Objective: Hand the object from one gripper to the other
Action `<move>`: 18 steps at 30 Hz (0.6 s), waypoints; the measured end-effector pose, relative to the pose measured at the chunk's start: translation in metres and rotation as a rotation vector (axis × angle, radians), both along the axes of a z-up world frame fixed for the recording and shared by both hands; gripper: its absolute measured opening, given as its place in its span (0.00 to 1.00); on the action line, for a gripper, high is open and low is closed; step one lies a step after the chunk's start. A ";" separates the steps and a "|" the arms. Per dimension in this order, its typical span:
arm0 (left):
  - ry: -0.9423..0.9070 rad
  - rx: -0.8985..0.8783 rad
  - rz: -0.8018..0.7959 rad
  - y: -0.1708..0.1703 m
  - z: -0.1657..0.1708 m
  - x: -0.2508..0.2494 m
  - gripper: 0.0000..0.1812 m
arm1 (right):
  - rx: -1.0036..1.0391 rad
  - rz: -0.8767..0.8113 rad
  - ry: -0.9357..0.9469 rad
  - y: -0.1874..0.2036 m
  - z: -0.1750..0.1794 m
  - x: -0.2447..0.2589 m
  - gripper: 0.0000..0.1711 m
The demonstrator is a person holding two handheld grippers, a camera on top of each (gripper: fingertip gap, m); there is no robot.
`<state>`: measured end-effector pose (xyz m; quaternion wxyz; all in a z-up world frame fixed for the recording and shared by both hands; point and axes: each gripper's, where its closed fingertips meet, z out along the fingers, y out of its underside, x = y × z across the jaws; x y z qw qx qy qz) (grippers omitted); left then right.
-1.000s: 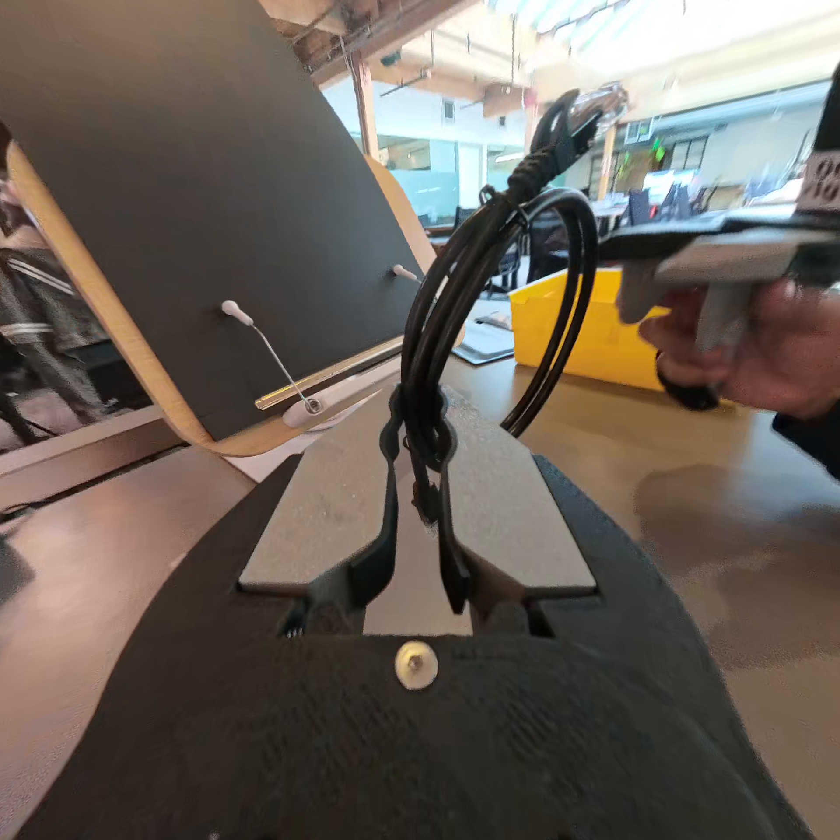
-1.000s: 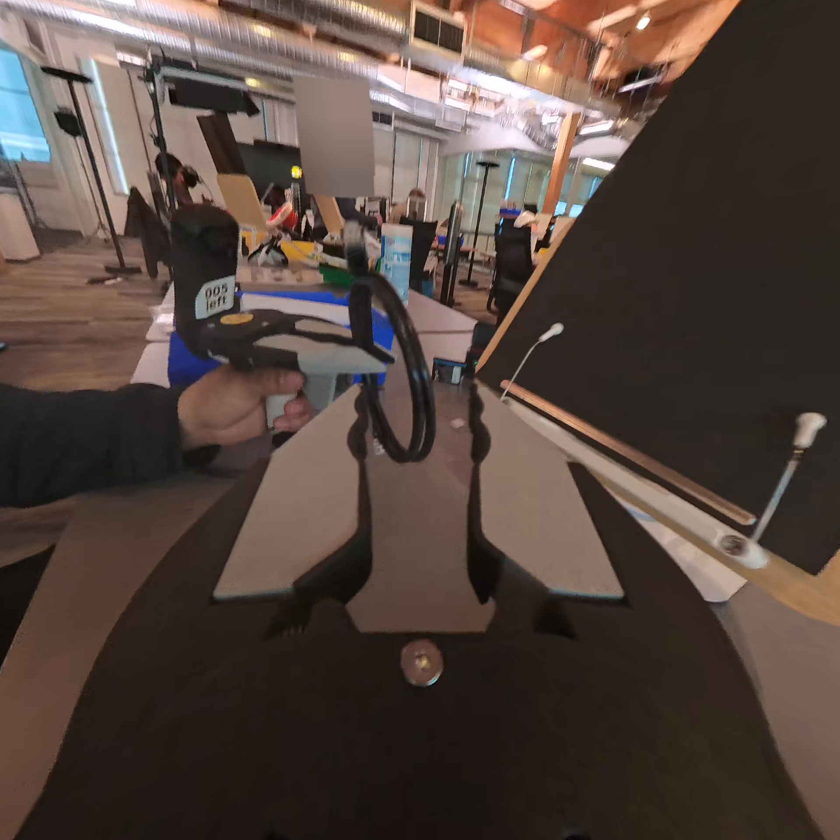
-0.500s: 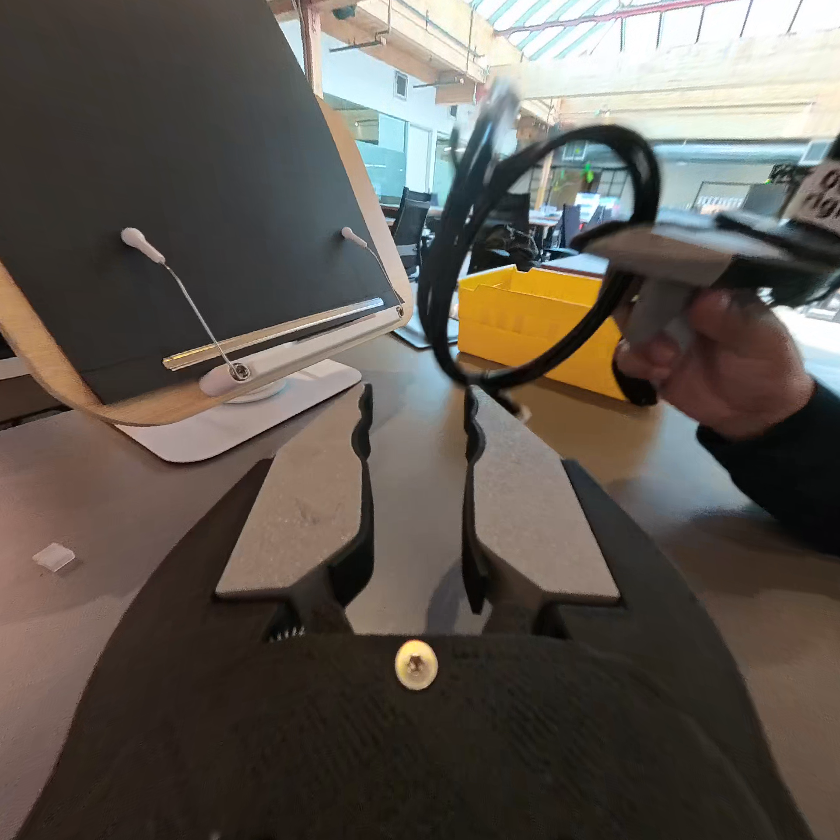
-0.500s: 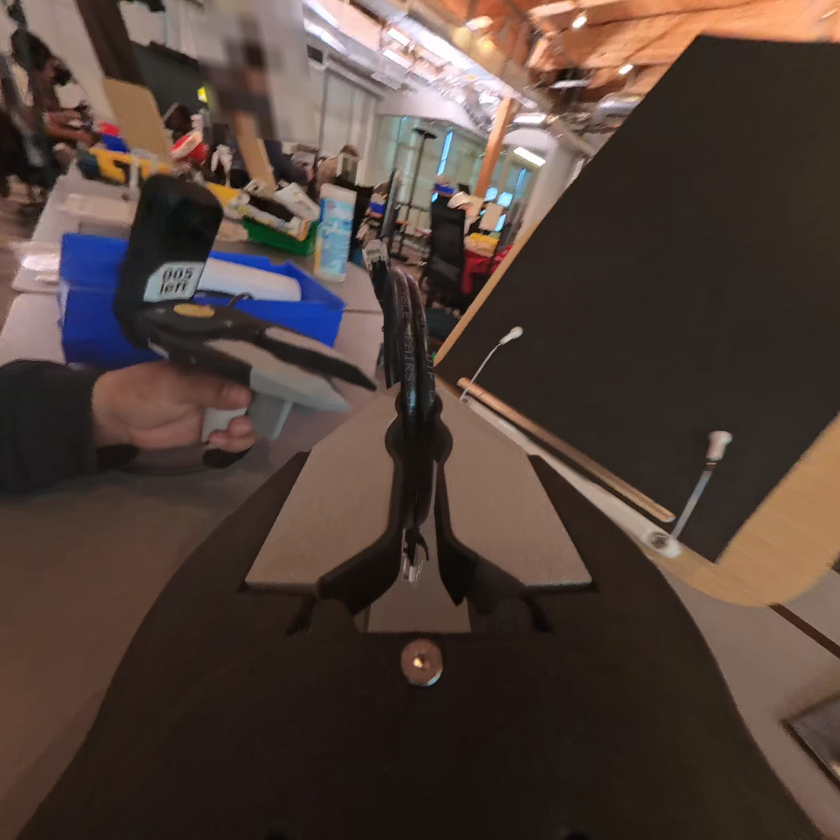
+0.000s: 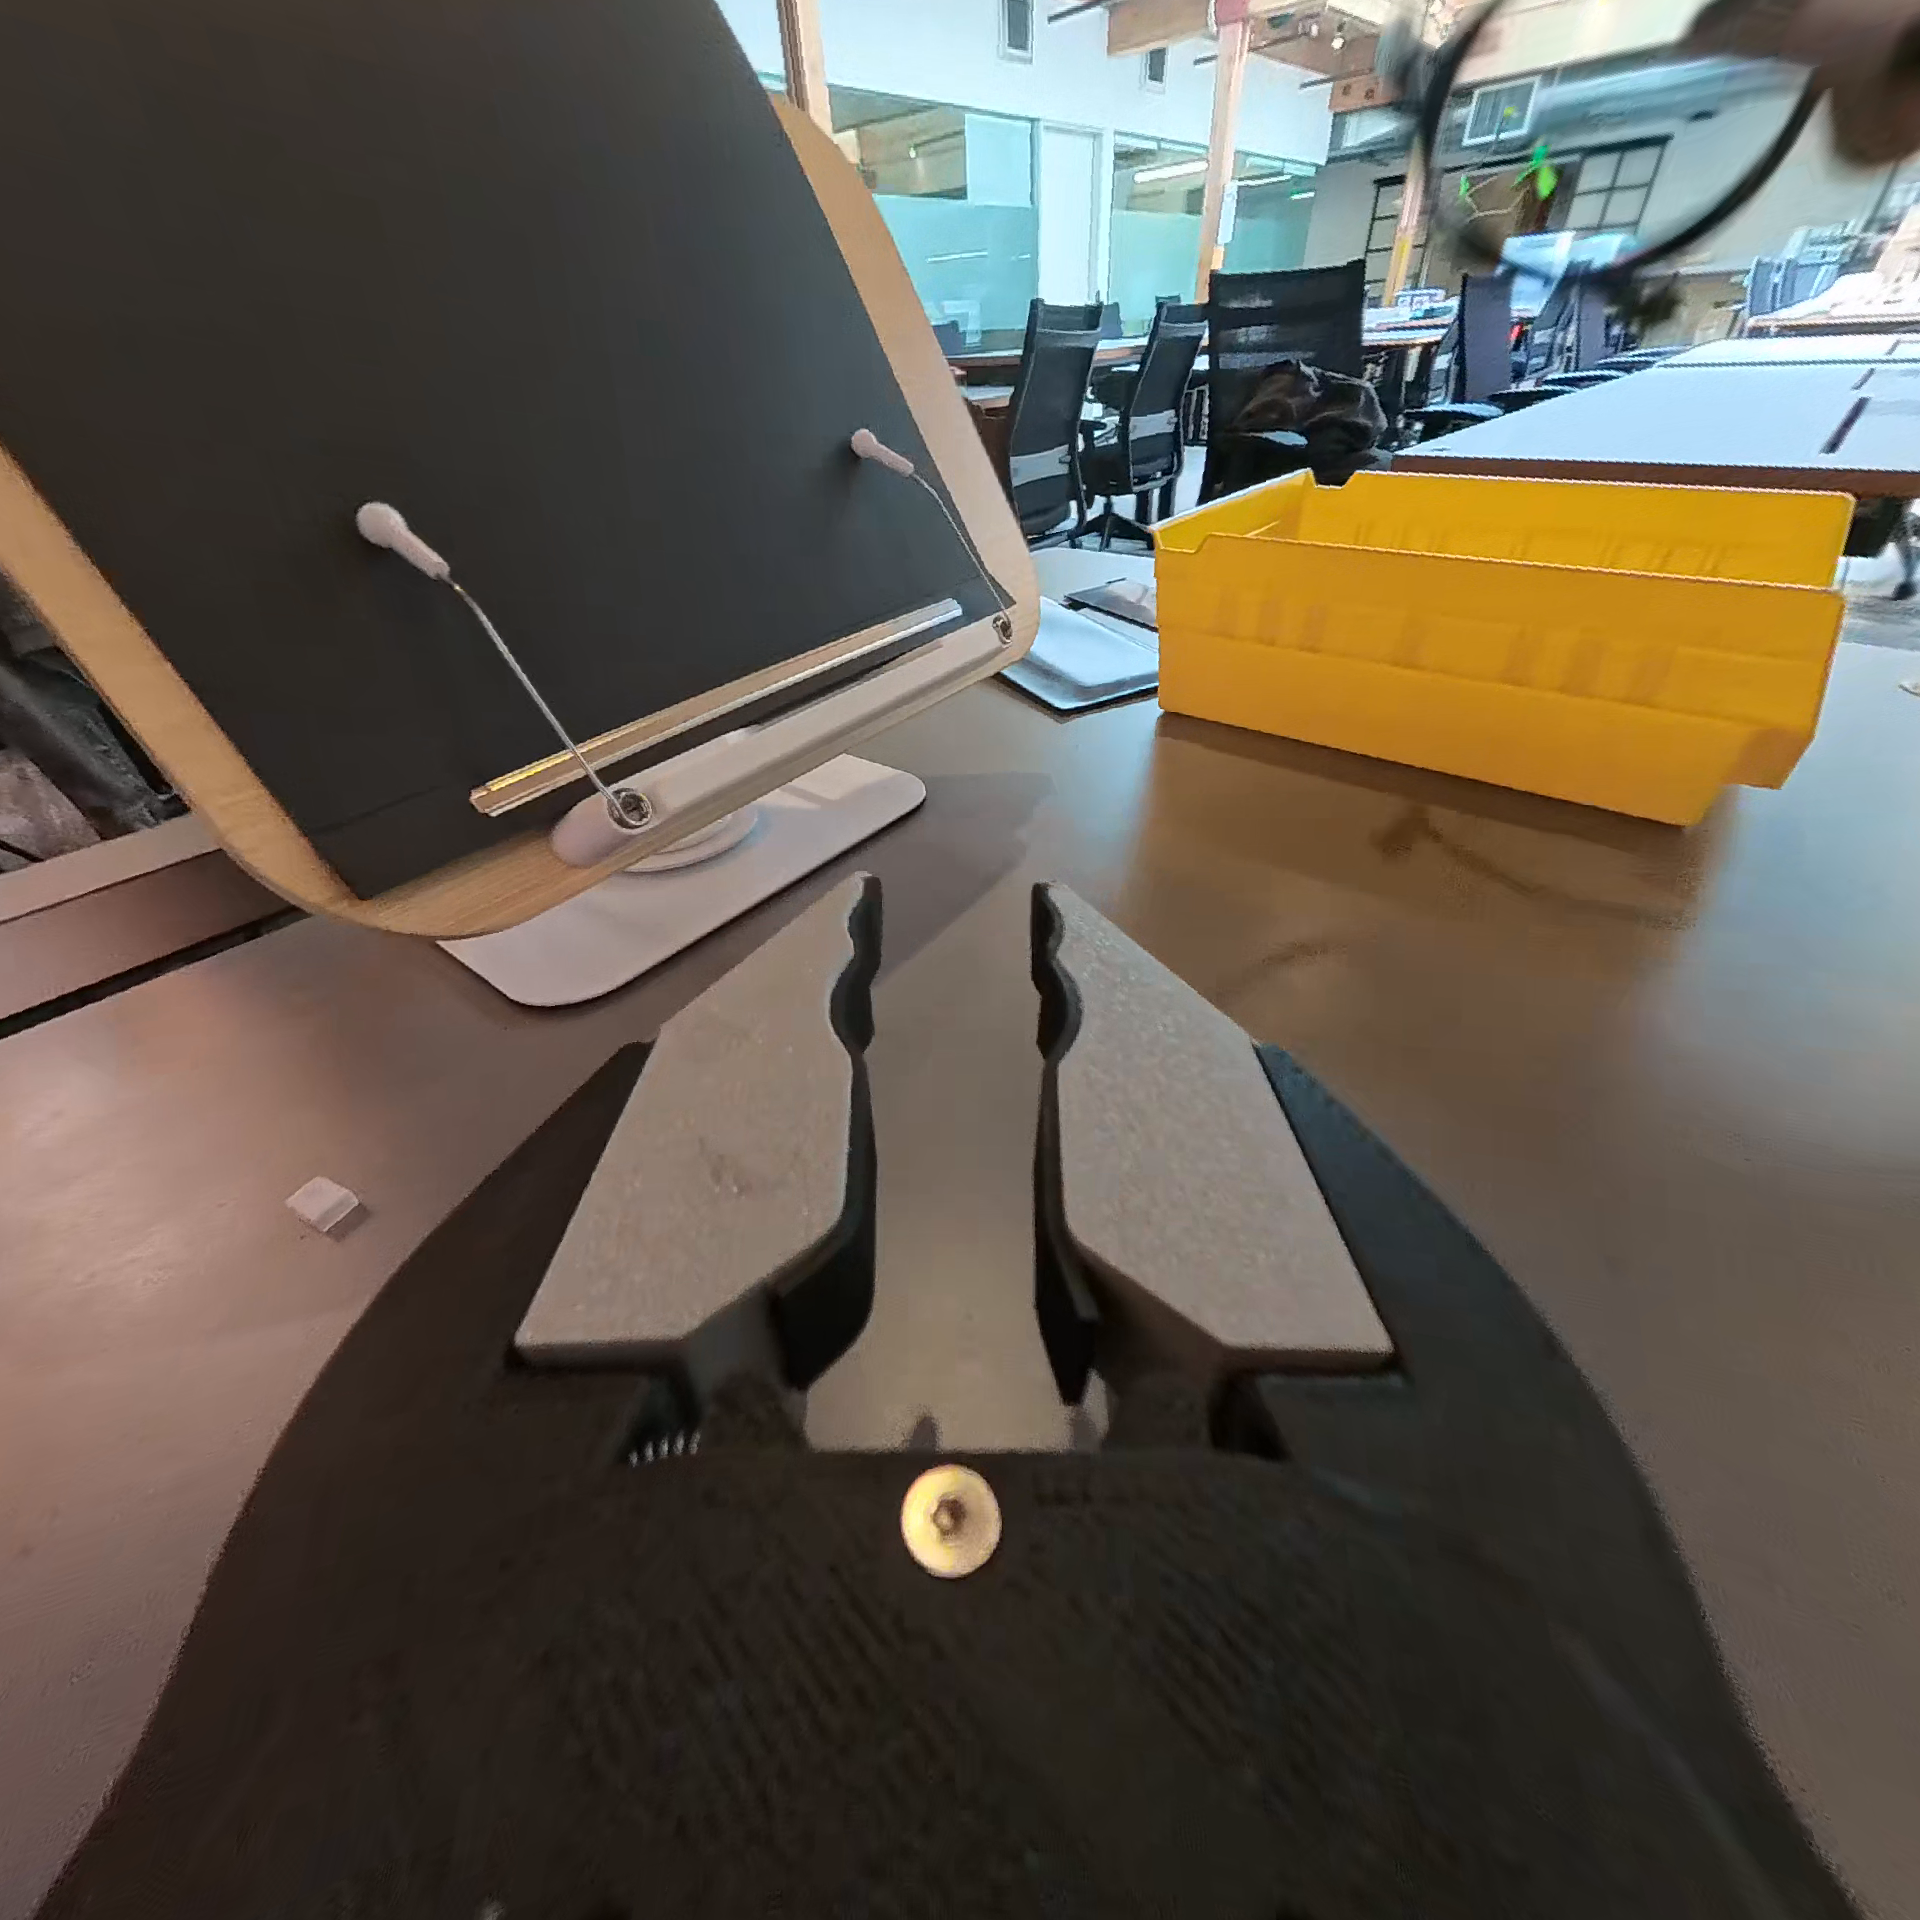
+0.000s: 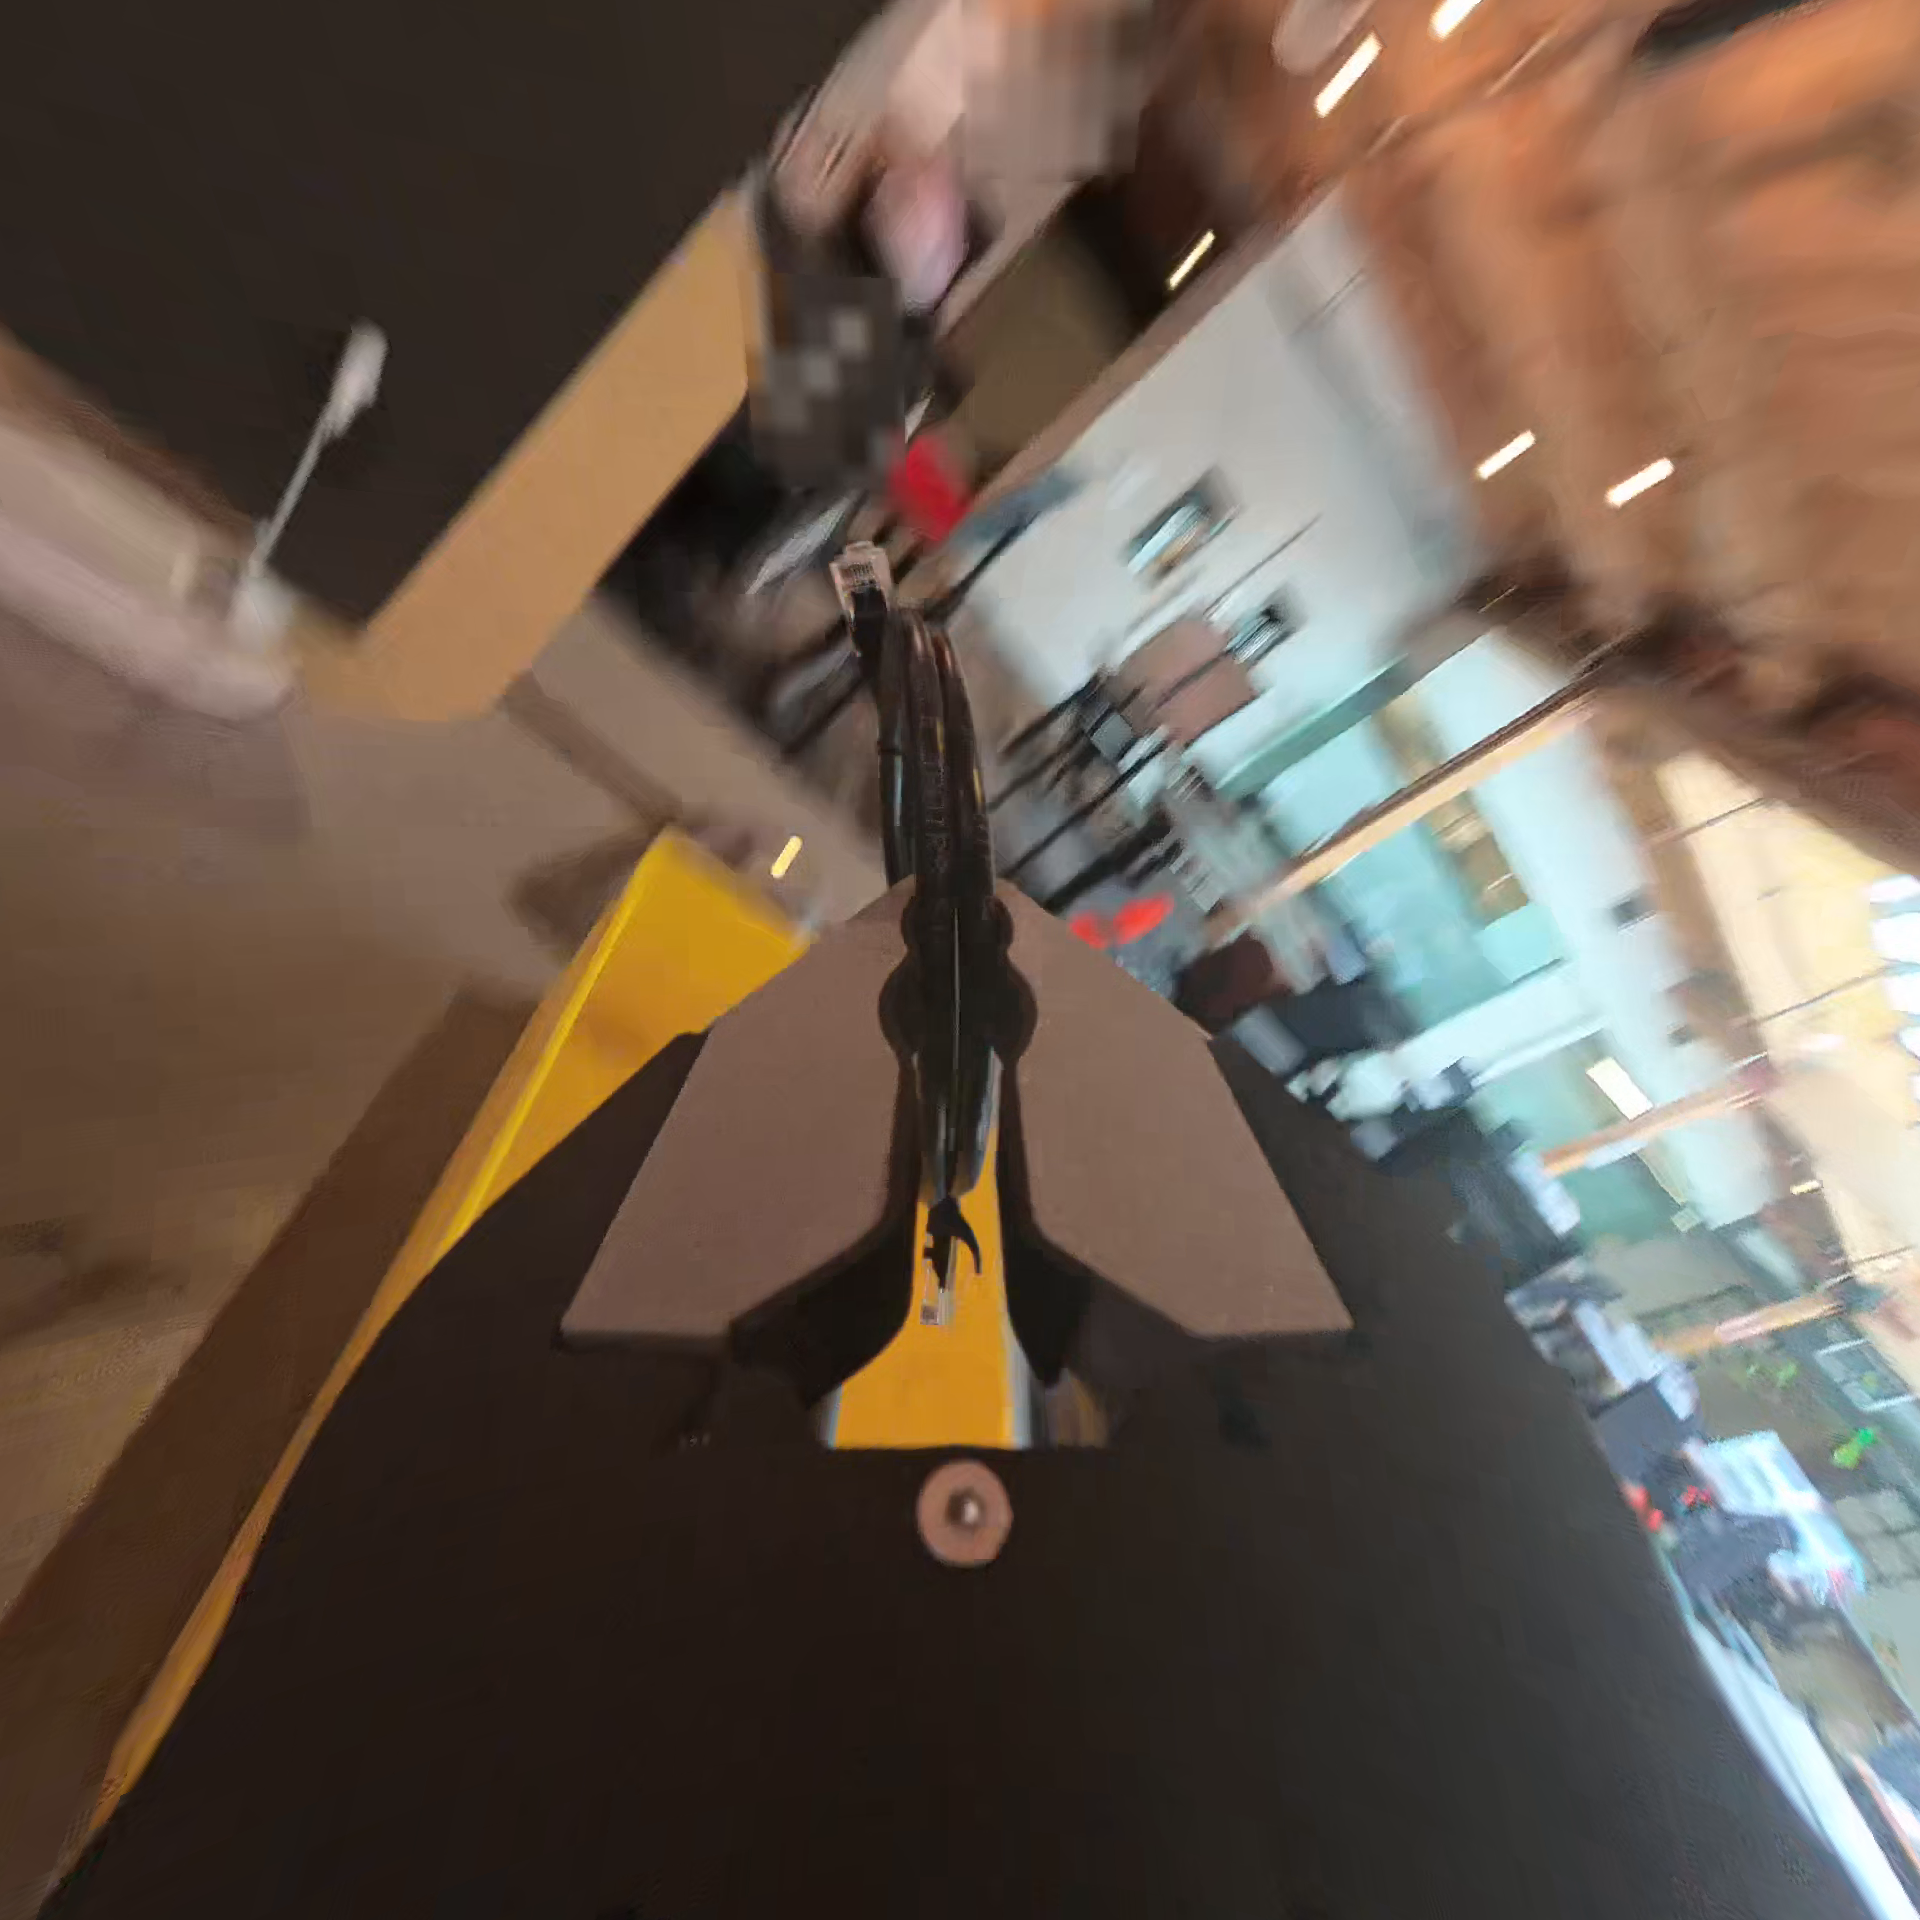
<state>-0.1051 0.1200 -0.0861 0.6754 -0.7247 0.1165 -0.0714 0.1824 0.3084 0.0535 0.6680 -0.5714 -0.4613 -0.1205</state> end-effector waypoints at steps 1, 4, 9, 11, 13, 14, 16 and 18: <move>0.005 0.002 0.004 0.000 0.000 -0.001 0.15 | -0.128 -0.034 -0.091 0.012 -0.036 0.004 0.07; -0.009 -0.011 0.001 0.000 -0.002 -0.001 0.15 | -0.328 -0.167 -0.241 0.031 -0.096 0.024 0.32; -0.007 -0.051 -0.008 0.003 -0.011 0.001 0.16 | -0.325 0.082 0.015 -0.015 -0.041 -0.030 0.29; 0.006 -0.055 -0.008 0.004 -0.013 0.002 0.16 | -0.366 0.235 0.098 -0.048 -0.023 -0.066 0.27; 0.017 -0.056 -0.005 0.004 -0.013 0.002 0.16 | -0.459 0.385 0.152 -0.083 -0.020 -0.106 0.27; 0.019 -0.057 -0.004 0.004 -0.013 0.002 0.16 | -0.523 0.459 0.167 -0.101 -0.025 -0.127 0.26; 0.015 -0.062 -0.003 0.004 -0.014 0.002 0.16 | -0.652 0.586 0.179 -0.131 -0.043 -0.167 0.26; 0.010 -0.065 -0.003 0.004 -0.014 0.001 0.16 | -0.740 0.641 0.182 -0.144 -0.069 -0.202 0.25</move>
